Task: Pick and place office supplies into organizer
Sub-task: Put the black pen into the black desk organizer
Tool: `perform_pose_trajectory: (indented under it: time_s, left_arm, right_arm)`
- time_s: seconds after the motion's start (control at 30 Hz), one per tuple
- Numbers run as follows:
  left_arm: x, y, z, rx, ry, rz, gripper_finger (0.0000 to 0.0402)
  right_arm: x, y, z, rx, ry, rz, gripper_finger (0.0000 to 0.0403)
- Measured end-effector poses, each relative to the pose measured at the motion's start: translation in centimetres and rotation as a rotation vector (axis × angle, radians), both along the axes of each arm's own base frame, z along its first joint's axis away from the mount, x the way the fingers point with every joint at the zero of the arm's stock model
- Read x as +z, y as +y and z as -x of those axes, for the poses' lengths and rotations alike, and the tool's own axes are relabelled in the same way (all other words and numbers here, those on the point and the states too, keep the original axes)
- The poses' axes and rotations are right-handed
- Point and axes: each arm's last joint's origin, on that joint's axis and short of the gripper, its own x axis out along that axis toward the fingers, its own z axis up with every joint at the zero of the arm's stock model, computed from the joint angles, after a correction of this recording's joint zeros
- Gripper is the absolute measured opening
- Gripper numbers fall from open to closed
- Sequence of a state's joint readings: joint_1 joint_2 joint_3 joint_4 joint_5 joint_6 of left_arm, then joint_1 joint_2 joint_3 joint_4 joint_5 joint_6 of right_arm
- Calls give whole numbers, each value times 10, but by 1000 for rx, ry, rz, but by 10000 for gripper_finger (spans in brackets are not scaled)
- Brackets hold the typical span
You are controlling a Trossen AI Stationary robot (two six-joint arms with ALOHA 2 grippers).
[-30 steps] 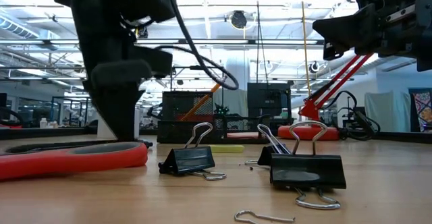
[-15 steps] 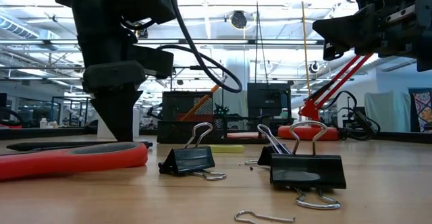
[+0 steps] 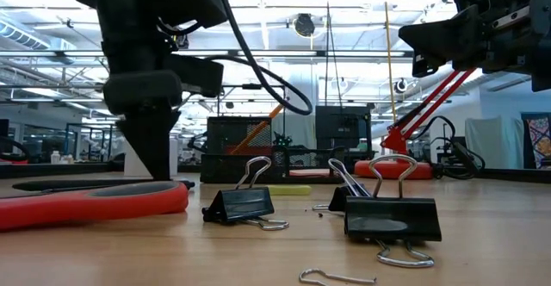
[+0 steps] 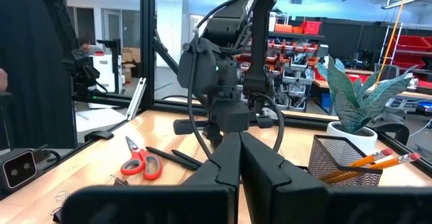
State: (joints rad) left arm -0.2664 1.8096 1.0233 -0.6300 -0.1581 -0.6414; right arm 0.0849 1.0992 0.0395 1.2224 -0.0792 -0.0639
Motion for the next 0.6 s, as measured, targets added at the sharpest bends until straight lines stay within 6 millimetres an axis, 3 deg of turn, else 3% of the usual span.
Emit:
perform_pose_trajectory:
  time_s: [0.17, 0.37, 0.6]
  left_arm:
    - [9, 4, 3, -11, -32, -77, 32]
    - [29, 9, 5, -26, -113, -139, 25]
    - [72, 15, 8, -53, -313, -183, 11]
  right_arm:
    - [0, 0, 0, 0, 1, 0, 4]
    - [0, 0, 0, 0, 0, 0, 4]
    - [0, 0, 0, 0, 0, 0, 4]
